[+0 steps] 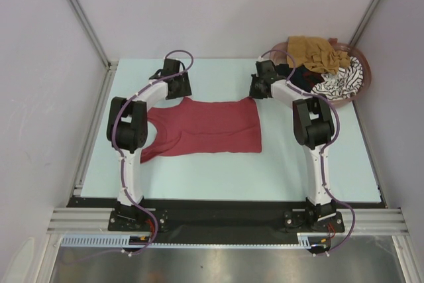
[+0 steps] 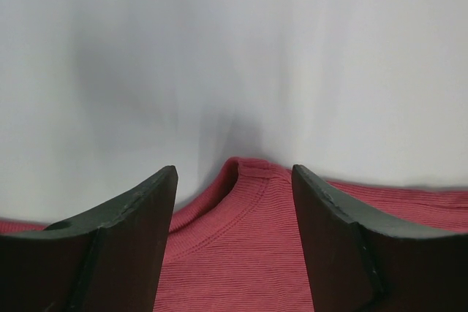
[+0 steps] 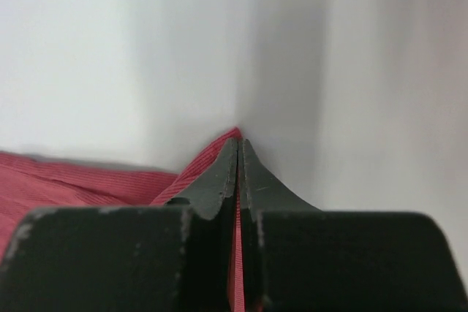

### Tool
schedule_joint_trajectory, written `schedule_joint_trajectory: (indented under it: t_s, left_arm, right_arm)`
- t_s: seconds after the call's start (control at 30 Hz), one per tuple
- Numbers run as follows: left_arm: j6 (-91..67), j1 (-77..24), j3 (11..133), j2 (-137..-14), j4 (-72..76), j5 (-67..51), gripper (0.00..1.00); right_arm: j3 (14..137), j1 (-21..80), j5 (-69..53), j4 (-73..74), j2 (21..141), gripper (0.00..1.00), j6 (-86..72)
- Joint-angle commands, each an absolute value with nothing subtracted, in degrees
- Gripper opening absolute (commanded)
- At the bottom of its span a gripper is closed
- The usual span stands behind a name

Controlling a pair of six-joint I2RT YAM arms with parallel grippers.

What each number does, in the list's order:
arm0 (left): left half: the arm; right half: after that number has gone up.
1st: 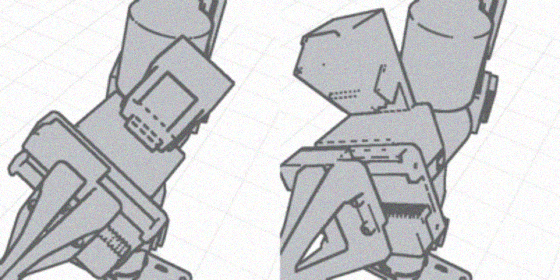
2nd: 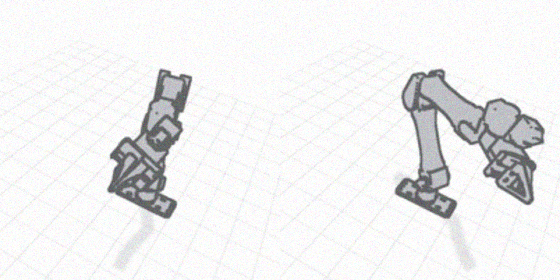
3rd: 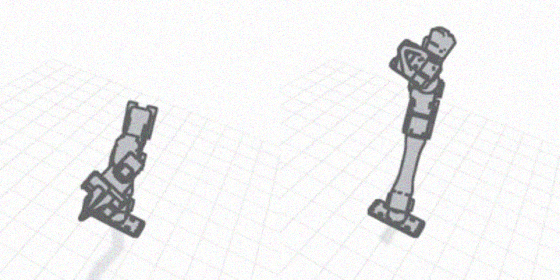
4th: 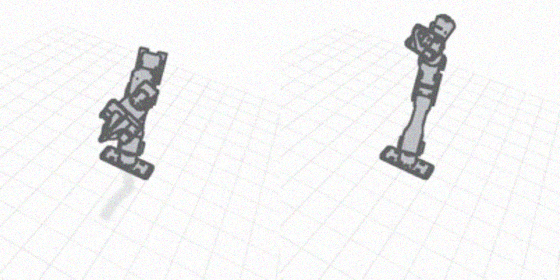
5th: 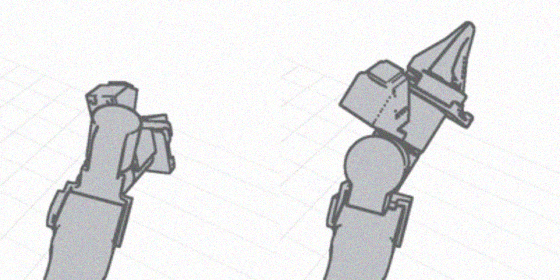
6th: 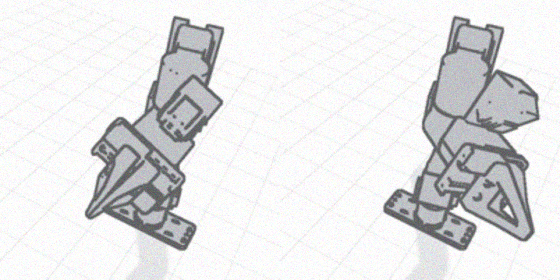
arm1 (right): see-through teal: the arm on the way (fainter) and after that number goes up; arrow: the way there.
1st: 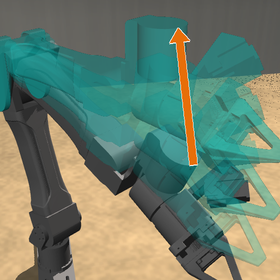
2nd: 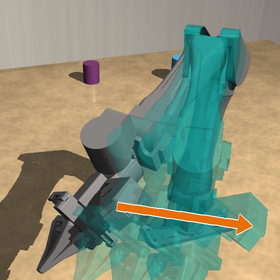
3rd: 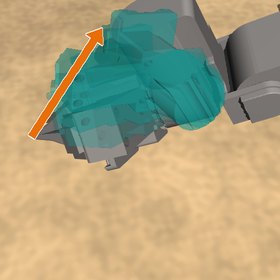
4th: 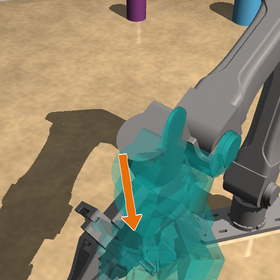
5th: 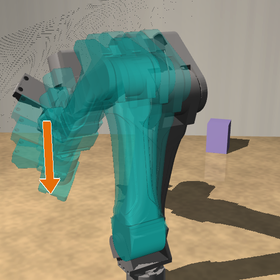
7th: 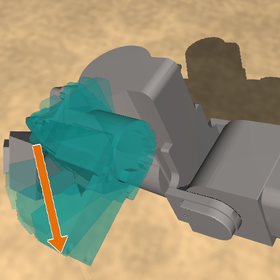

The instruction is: Fold and stack the tank tops

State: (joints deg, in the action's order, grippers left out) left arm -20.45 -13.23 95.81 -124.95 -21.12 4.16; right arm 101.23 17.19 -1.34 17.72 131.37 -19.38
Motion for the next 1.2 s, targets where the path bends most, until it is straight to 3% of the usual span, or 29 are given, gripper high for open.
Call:
schedule_joint_trajectory:
  t_s: [0.0, 0.3, 0.9, 0.97, 1.0, 1.1, 1.17]
  left_arm:
    - [-19.42, -13.01, 95.19, -122.34, -17.76, 2.55, 0.69]
    - [-20.21, -13.09, 90.09, -119.62, -12.57, 2.20, 0.68]
    - [-20.92, -13.10, 92.19, -121.64, -12.39, 1.41, 0.69]
    - [-20.92, -13.10, 93.60, -122.78, -13.35, 0.79, 0.62]
    - [-20.92, -13.01, 93.95, -123.13, -13.62, 0.44, 0.49]
    - [-20.83, -13.18, 93.96, -123.49, -13.89, -2.28, 0.33]
    - [-20.83, -13.18, 92.55, -123.14, -13.36, -2.29, 0.31]
  right_arm:
    - [100.11, 17.23, -0.18, 14.61, 126.57, 0.00, -19.42]
    - [87.73, 15.91, 3.78, 3.53, 117.69, 0.00, -22.14]
    - [89.38, 14.94, -4.39, 2.20, 120.41, 0.00, -23.12]
    - [89.47, 14.94, -4.74, 2.28, 120.59, 0.00, -23.11]
    - [89.47, 14.94, -4.83, 2.11, 120.59, 0.00, -23.03]
    - [89.47, 14.94, -4.83, 2.28, 120.67, 0.00, -22.94]
    - [89.56, 14.94, -5.01, 2.29, 120.76, 0.00, -22.94]
